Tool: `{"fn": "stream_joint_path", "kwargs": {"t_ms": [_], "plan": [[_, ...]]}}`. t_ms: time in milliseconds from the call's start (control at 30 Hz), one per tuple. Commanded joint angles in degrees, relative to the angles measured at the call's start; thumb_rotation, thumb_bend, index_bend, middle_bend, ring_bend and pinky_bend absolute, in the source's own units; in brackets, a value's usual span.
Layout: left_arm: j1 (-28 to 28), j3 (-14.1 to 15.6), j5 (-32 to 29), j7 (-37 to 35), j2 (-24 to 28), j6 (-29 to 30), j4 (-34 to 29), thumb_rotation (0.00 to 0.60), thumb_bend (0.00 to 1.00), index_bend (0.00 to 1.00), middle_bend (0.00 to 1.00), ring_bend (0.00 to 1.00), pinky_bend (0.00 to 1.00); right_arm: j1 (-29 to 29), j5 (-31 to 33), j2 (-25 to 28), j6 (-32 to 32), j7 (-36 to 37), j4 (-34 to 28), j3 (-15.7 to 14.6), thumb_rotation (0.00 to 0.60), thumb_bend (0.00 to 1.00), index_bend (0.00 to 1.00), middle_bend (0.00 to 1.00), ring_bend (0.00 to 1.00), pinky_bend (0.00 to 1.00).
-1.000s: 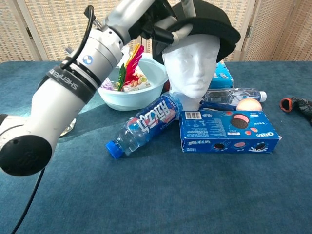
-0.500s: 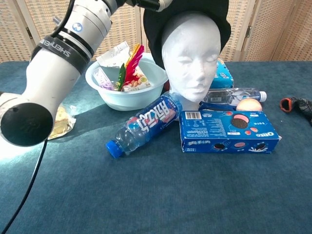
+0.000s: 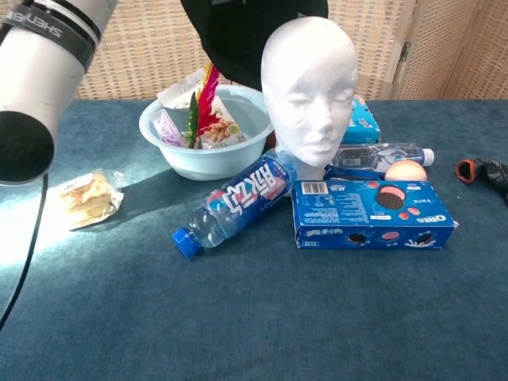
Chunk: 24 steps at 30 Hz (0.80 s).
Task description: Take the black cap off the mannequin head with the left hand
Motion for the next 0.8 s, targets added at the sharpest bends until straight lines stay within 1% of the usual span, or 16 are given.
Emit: {"fn": "stream_joint_path", "kwargs": {"t_ms": [33, 400, 800], "plan": [[1.25, 0.24, 0.01, -0.69, 1.76, 0.94, -0.11, 0.600, 0.45, 0.59, 1.00, 1.00, 1.00, 0.06, -0.04, 0.03, -0.12, -0.12, -0.06, -0.01, 0.600, 0.13, 0.23, 0.29, 0.18, 0.19], [4.33, -0.36, -1.30, -3.54, 6.46, 3.32, 0.25, 0.600, 0.45, 0.59, 1.00, 1.00, 1.00, 0.28, -0.51, 0.19, -0.18, -0.50, -0.54, -0.03, 0.600, 0.13, 0.23, 0.29, 0.18, 0.19], [9.71, 3.16, 1.80, -4.57, 13.09, 7.86, -0.23, 0.600, 0.45, 0.60, 1.00, 1.00, 1.00, 1.00, -0.72, 0.02, -0.86, -0.23, -0.24, 0.17, 0.600, 0.13, 0.23, 0.29, 0.18, 0.19]]}}
